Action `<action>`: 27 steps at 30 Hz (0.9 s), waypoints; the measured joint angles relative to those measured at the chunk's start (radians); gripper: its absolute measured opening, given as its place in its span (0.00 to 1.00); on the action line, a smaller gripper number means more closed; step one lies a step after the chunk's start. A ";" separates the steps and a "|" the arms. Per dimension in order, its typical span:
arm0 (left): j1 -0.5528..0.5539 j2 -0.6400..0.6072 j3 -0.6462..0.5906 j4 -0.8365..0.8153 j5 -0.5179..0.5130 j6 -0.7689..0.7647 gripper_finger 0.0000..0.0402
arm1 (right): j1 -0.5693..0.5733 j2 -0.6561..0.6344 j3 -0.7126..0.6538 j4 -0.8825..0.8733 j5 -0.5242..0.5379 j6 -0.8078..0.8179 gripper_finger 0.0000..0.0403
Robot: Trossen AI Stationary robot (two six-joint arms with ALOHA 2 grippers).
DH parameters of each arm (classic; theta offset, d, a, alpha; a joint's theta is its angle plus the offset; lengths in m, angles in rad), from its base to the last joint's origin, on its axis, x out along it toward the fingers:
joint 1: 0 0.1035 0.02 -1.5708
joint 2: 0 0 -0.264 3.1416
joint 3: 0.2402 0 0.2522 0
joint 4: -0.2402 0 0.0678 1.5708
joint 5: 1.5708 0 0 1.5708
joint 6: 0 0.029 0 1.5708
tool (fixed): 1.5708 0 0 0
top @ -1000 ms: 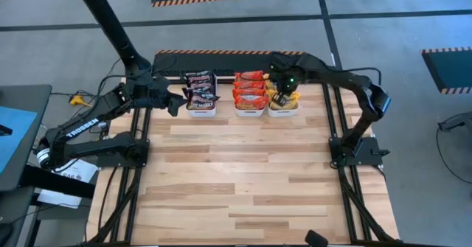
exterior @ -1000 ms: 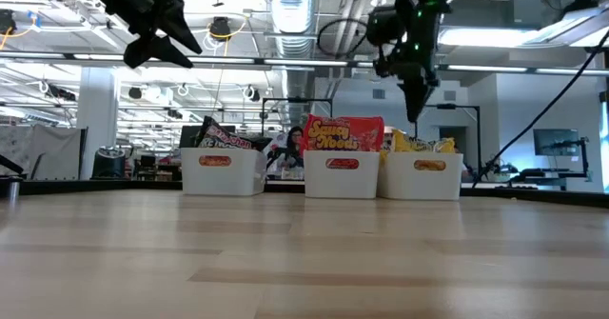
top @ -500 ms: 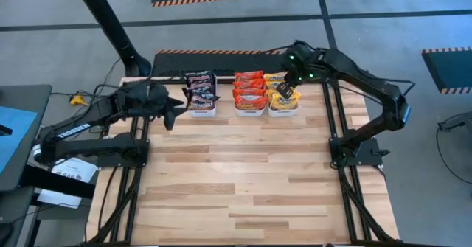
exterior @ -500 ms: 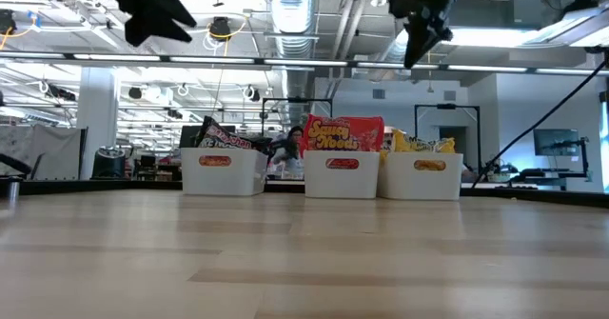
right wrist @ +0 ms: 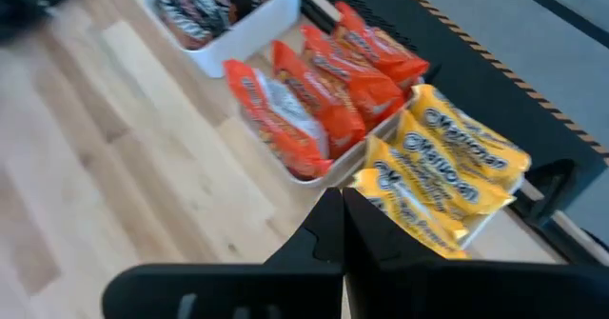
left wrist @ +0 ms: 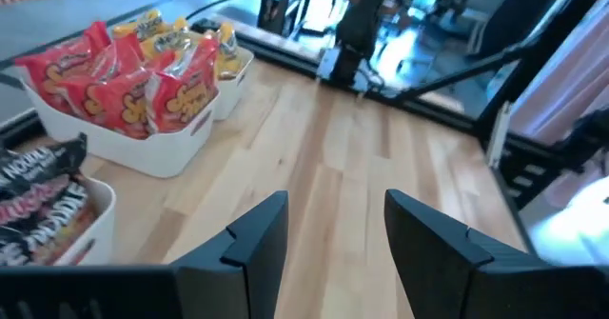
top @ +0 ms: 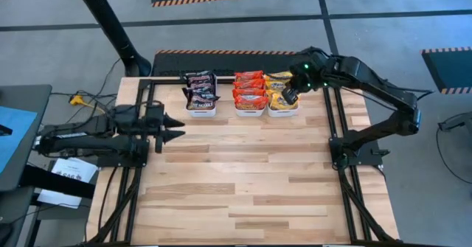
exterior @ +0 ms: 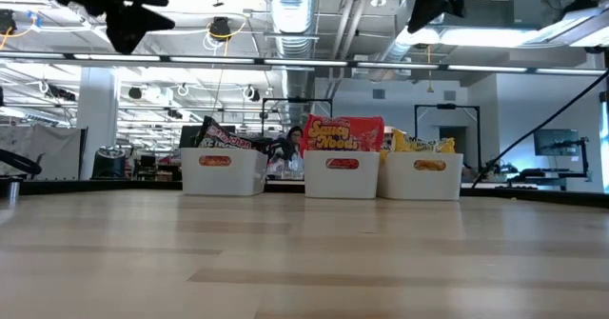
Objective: Sort Maruchan noodles
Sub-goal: Return to Home Position
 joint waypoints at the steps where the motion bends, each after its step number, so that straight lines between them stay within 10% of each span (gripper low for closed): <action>1: -0.005 -0.026 -0.027 0.015 0.002 -0.010 0.41 | 0.012 -0.006 0.000 0.000 0.000 0.012 0.03; 14: -0.031 -0.299 -0.409 0.336 0.026 -0.028 0.41 | 0.128 -0.034 0.000 0.000 -0.001 0.065 0.03; 27: -0.031 -0.386 -0.524 0.321 -0.061 0.059 0.41 | 0.172 -0.132 0.000 0.031 0.000 0.073 0.03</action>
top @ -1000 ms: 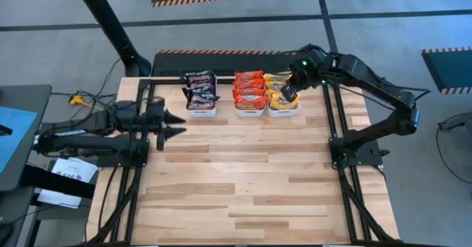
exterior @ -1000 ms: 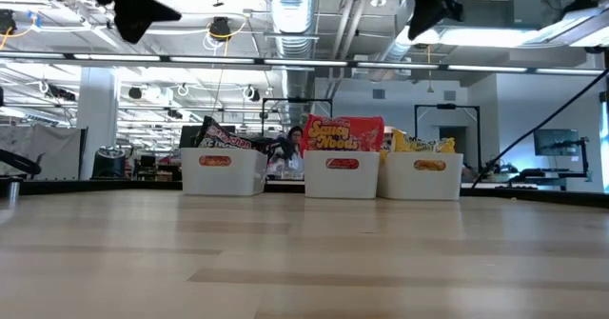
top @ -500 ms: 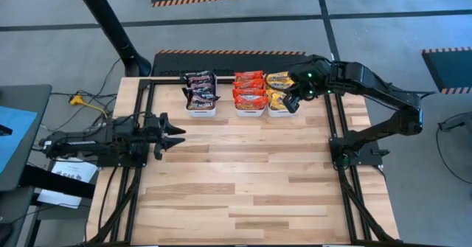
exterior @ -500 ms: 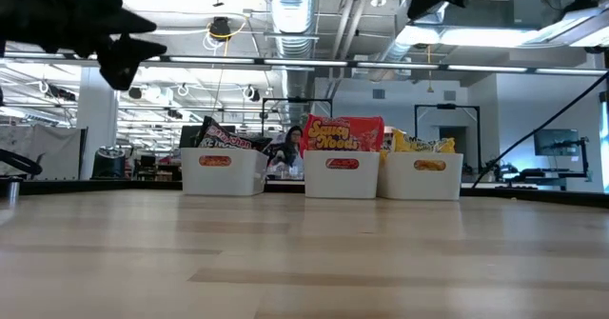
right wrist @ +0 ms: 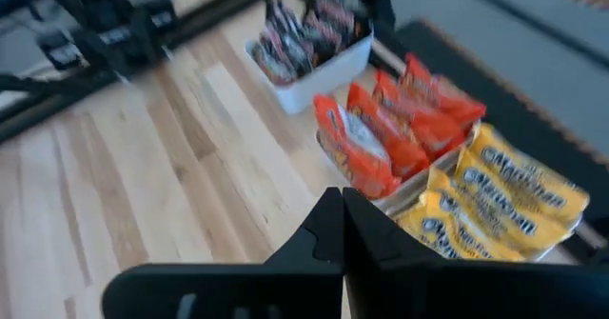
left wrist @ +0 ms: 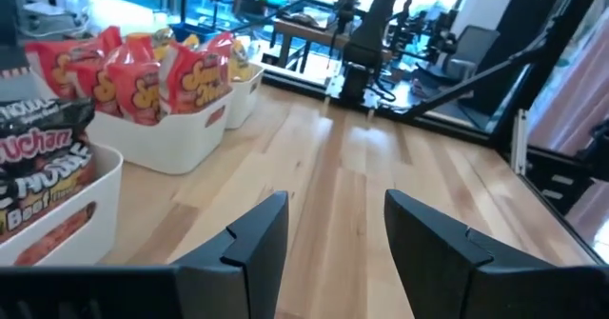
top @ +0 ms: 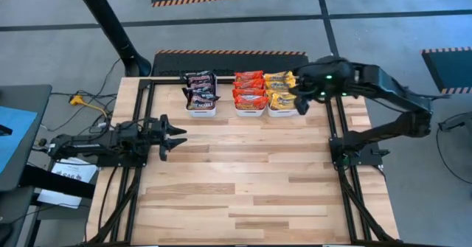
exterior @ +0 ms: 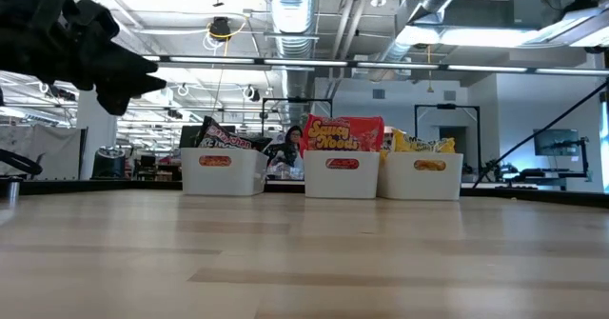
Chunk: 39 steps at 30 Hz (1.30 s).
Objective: Sort Maruchan noodles
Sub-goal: Return to Home Position
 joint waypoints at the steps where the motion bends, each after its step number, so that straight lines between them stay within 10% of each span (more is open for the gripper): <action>1: 0.000 0.002 0.000 -0.001 -0.003 -0.002 0.41 | 0.001 -0.019 0.000 0.008 0.009 -0.010 0.03; 8: 0.001 0.039 0.000 -0.002 -0.005 -0.080 0.41 | 0.041 -0.225 -0.067 0.068 0.197 -0.068 0.03; 18: 0.002 0.090 -0.001 -0.003 0.002 -0.049 0.41 | 0.121 -0.646 -0.571 0.371 0.211 -0.020 0.03; 39: 0.002 0.093 -0.002 0.002 -0.024 0.069 0.41 | 0.248 -1.178 -1.302 0.855 -0.006 0.007 0.03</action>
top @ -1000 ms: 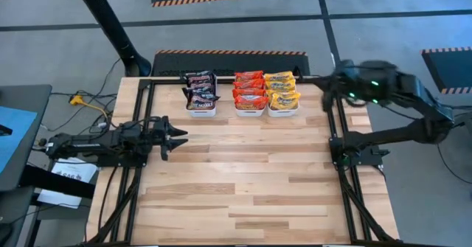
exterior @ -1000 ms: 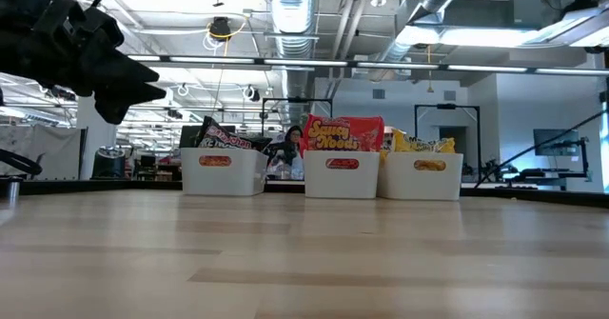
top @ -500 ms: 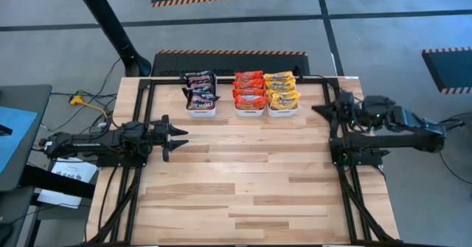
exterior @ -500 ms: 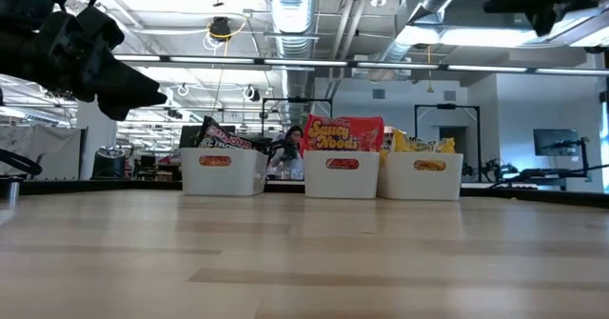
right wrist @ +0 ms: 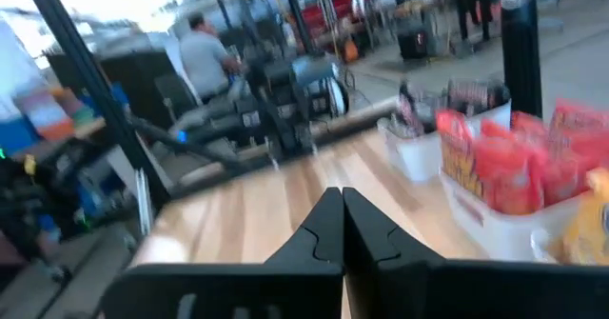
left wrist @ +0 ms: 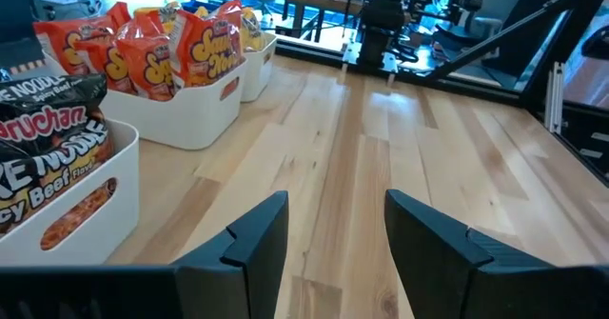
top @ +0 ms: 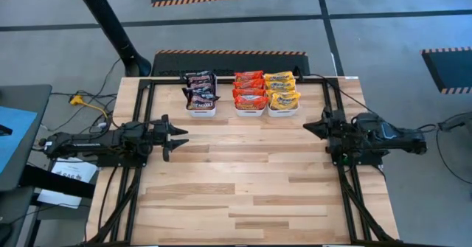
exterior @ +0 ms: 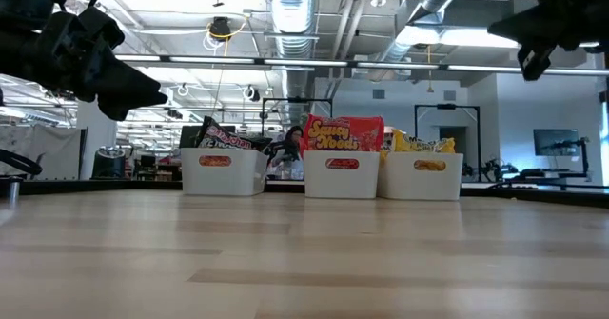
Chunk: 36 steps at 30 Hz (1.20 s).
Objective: Sort Maruchan noodles
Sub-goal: Return to Home Position
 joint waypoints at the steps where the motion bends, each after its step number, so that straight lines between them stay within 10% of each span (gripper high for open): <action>1: 0.000 0.000 0.000 -0.001 0.000 0.000 0.41 | 0.002 -0.001 -0.011 -0.003 0.000 0.000 0.03; 36: 0.000 0.000 -0.001 -0.001 0.001 -0.001 0.41 | 0.006 0.056 -0.250 0.246 -0.050 0.053 0.03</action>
